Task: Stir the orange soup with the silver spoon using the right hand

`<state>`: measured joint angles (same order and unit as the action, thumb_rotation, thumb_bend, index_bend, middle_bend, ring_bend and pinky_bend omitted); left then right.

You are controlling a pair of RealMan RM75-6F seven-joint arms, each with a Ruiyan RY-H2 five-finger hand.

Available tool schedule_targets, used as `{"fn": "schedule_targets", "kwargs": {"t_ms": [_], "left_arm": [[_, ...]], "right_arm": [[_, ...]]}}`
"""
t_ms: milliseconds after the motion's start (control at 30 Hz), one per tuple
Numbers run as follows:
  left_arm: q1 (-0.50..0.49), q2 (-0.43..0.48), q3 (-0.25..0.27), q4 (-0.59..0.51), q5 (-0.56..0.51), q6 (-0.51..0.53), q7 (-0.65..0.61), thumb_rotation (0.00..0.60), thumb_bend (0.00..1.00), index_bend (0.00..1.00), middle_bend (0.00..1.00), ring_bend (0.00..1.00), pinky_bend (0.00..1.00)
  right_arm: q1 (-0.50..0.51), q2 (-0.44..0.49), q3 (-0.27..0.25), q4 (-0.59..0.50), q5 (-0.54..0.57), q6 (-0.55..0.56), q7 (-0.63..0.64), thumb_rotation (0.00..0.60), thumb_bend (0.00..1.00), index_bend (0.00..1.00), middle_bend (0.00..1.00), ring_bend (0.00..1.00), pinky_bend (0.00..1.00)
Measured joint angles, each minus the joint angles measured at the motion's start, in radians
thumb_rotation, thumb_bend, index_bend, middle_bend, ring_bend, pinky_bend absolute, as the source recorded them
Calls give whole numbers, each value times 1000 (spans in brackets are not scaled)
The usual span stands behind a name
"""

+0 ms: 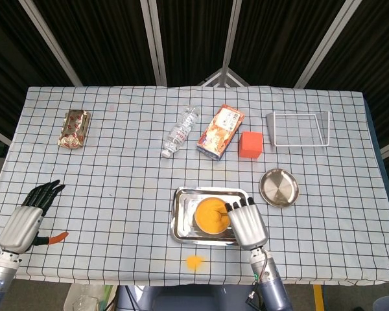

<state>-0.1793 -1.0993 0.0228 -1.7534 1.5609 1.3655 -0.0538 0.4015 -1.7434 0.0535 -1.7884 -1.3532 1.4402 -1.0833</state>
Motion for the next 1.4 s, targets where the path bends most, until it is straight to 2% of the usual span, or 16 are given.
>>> {"fn": "schedule_targets", "kwargs": {"t_ms": [400, 867, 1400], "left_arm": [[0, 1, 0, -4, -3, -3, 1, 600, 20, 0, 0, 0, 0], [-2, 2, 1, -7, -7, -9, 0, 600, 20, 0, 0, 0, 0], [-3, 3, 3, -12, -10, -15, 2, 600, 20, 0, 0, 0, 0]], "right_arm": [[-7, 18, 14, -38, -16, 7, -6, 600, 655, 813, 642, 522, 484], [-3, 44, 62, -18, 8, 1, -1, 600, 655, 813, 642, 522, 484], [-17, 19, 29, 3, 9, -8, 23, 600, 657, 819, 642, 522, 484]]}}
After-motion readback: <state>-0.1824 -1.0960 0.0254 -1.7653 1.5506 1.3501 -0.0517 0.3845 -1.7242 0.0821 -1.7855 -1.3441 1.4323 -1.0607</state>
